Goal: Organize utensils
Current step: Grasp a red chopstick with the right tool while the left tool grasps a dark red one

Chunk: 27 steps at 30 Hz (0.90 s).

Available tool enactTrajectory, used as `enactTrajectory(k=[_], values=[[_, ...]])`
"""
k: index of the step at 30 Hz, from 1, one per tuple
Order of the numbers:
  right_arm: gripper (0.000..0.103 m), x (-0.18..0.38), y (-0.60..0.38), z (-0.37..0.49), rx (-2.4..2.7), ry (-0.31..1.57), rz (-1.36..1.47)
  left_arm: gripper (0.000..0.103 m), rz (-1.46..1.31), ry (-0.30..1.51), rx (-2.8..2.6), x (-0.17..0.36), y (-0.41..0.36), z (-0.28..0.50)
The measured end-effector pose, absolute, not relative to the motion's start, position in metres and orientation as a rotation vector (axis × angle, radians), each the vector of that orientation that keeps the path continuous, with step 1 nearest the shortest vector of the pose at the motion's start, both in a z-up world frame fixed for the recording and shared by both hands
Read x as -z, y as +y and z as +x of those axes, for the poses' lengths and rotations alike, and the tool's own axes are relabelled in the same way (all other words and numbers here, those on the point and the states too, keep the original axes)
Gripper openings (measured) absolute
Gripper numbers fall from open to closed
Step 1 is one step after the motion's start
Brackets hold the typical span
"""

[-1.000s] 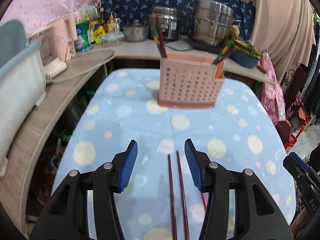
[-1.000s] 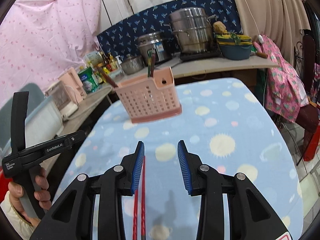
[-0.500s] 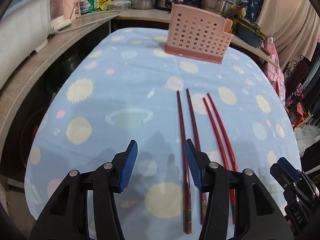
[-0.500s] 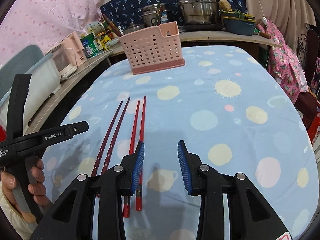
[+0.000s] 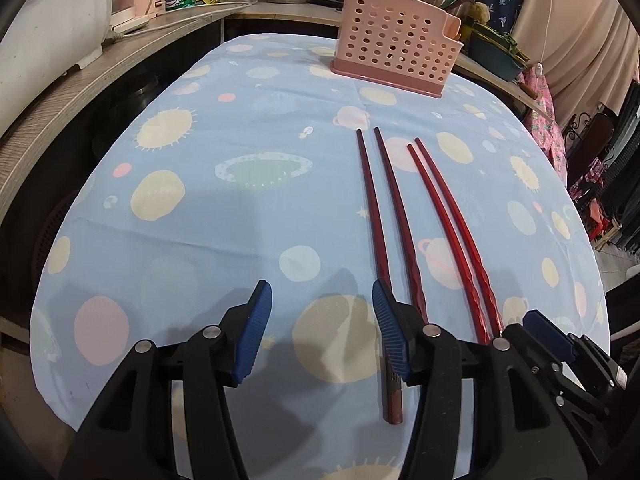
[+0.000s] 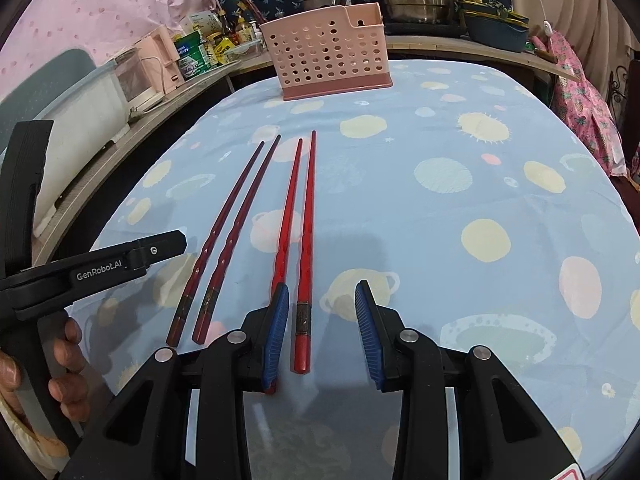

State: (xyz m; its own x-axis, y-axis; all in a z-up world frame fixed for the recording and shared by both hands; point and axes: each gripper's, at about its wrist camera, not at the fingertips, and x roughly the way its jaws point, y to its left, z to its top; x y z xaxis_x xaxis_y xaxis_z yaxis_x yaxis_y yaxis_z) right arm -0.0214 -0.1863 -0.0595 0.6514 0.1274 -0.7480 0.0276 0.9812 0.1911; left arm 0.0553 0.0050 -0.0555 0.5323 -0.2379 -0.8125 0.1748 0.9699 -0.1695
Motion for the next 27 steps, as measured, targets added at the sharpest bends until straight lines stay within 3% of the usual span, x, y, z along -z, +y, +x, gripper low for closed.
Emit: enactTrajectory(k=[6,11,27], values=[[0.033,0.064,-0.183,-0.024,-0.056,0.864,0.182,0.058,-0.067,0.978,0.259,0.057,0.002,0.047],[0.030,0.065,-0.183,-0.025,-0.051,0.859,0.165,0.058,-0.055,0.984,0.267,0.061,-0.002,0.042],[0.008,0.068,-0.189,-0.033,-0.016,0.838,0.151,0.062,0.027,0.957,0.262,0.066,-0.011,0.021]])
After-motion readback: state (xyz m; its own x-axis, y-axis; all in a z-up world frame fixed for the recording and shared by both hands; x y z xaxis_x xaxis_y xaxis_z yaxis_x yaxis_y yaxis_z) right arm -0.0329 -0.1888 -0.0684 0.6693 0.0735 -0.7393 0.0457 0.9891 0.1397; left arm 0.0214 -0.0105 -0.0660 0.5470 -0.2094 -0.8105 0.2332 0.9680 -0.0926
